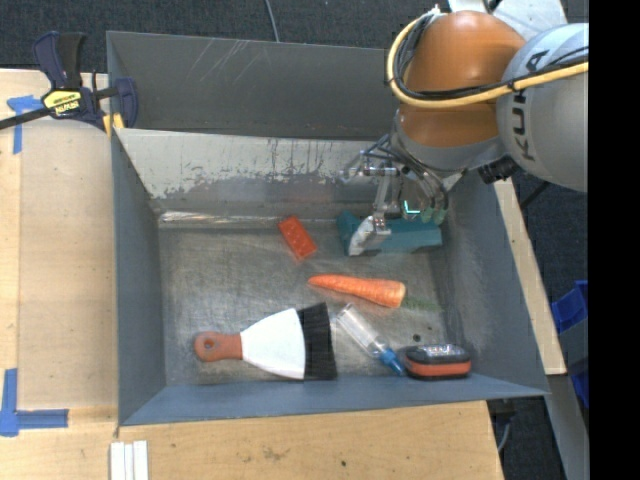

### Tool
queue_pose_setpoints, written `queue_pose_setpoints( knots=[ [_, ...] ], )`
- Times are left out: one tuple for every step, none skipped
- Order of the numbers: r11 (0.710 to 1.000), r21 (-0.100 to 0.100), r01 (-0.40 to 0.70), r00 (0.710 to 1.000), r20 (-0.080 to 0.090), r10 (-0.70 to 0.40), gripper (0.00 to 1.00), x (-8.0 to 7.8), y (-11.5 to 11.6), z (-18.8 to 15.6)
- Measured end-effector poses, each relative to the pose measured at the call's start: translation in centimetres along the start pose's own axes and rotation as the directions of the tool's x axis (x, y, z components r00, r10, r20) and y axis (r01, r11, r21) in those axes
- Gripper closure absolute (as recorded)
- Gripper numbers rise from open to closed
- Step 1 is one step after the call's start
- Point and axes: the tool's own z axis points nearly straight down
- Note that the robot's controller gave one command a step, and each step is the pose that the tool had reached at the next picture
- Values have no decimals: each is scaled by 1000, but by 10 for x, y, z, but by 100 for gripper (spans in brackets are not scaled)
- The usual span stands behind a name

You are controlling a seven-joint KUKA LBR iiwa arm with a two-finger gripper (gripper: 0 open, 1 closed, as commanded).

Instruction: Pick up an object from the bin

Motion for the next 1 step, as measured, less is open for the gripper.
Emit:
queue_pose_setpoints(
  knots=[
    [1000,0,0,1000,8,0,0,-2,0,-4]
  ],
)
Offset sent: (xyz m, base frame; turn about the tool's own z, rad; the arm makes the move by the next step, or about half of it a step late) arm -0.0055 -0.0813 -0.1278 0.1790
